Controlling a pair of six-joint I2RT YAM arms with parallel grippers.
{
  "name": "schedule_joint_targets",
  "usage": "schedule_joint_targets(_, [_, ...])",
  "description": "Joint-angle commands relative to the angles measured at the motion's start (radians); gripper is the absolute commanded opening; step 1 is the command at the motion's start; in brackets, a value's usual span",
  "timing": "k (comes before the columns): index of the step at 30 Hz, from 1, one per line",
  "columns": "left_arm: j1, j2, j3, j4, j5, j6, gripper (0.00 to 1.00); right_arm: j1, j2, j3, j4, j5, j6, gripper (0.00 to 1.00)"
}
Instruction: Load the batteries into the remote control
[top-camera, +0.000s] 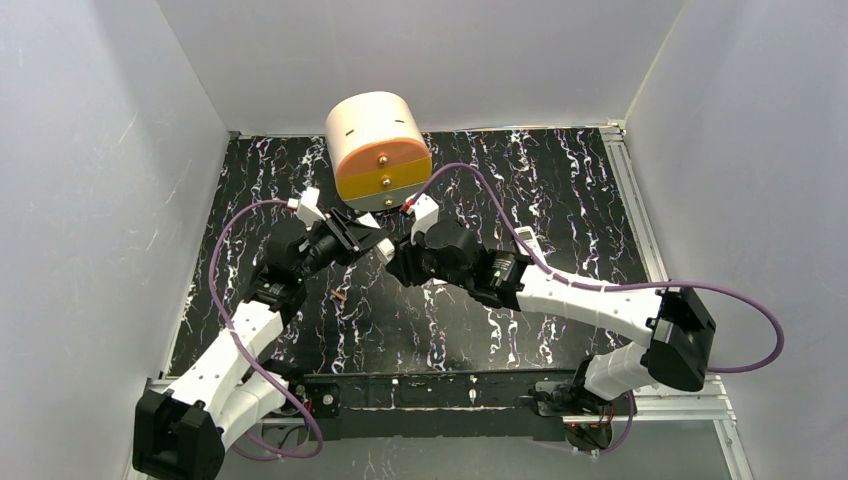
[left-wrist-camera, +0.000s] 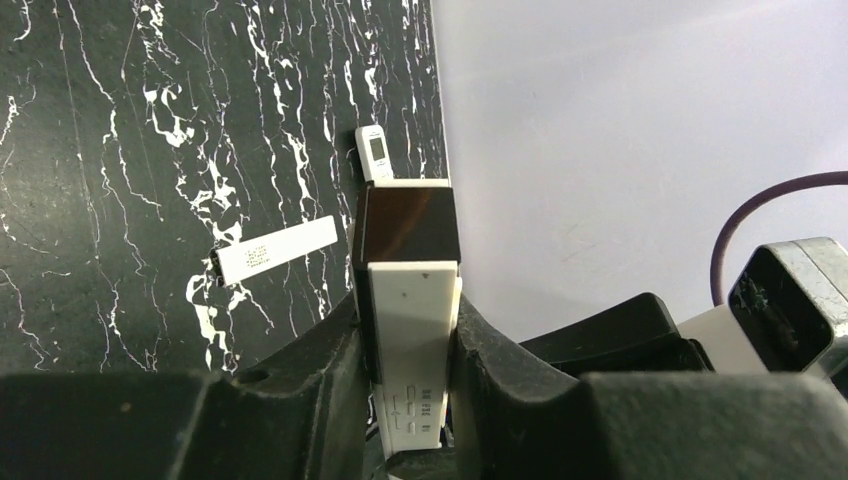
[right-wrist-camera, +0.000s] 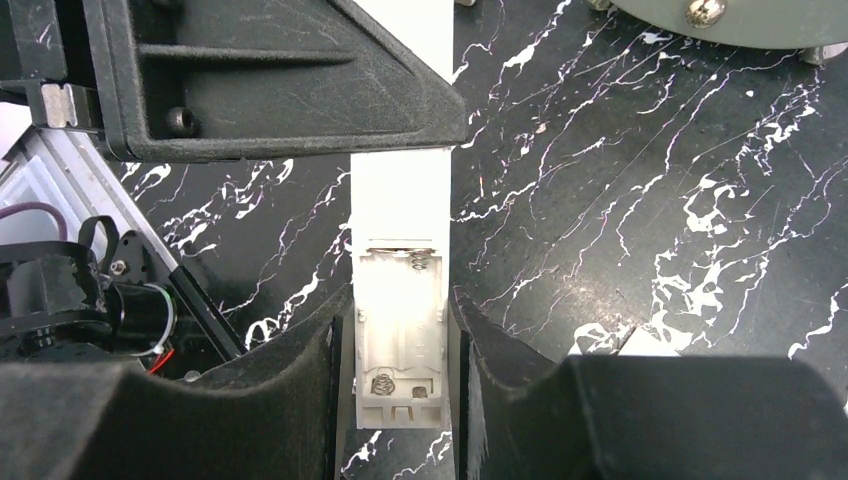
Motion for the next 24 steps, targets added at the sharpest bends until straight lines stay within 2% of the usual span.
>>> schedule_joint_targets(1, [-0.002, -0.008, 0.017, 0.014, -0.008, 0.055, 0.02, 0.005, -0.007, 0.045, 0.034, -0.043, 0.024, 0.19])
schedule_joint_targets(3, [-0.001, -0.007, 0.022, 0.014, -0.009, 0.079, 0.0, 0.005, -0.008, 0.045, 0.03, -0.058, 0.042, 0.3])
schedule_joint_targets(4, [-0.002, -0.009, 0.025, 0.014, -0.009, 0.095, 0.0, 0.005, -0.012, 0.043, 0.029, -0.058, 0.051, 0.4])
schedule_joint_targets(5, [-0.002, -0.013, 0.029, 0.014, -0.01, 0.118, 0.0, 0.004, -0.018, 0.039, 0.029, -0.057, 0.063, 0.59])
schedule_joint_targets(6, [-0.002, -0.019, 0.035, 0.009, -0.01, 0.147, 0.0, 0.003, -0.028, 0.032, 0.031, -0.063, 0.072, 0.72])
schedule_joint_targets(8, [-0.002, -0.035, 0.058, -0.046, -0.035, 0.239, 0.0, 0.0, -0.053, 0.012, 0.06, -0.074, 0.081, 0.84])
schedule_joint_targets(10, [-0.002, -0.054, 0.1, -0.161, -0.102, 0.331, 0.0, -0.003, -0.069, 0.001, 0.073, -0.058, 0.091, 0.87])
schedule_joint_targets(13, [-0.002, -0.072, 0.211, -0.424, -0.306, 0.468, 0.0, -0.009, -0.058, 0.022, 0.032, -0.018, 0.099, 0.86])
schedule_joint_targets(14, [-0.001, -0.078, 0.249, -0.501, -0.438, 0.495, 0.0, -0.01, -0.035, 0.035, -0.004, -0.013, 0.099, 0.84])
schedule_joint_targets(16, [-0.002, -0.095, 0.297, -0.615, -0.602, 0.537, 0.0, -0.006, 0.02, 0.07, -0.047, -0.048, 0.081, 0.76])
schedule_joint_targets(18, [-0.001, -0.119, 0.324, -0.673, -0.717, 0.578, 0.0, 0.006, 0.089, 0.114, -0.093, -0.058, 0.082, 0.66])
schedule_joint_targets(24, [-0.002, -0.194, 0.365, -0.778, -0.915, 0.626, 0.0, 0.061, 0.296, 0.232, -0.11, -0.012, 0.11, 0.41])
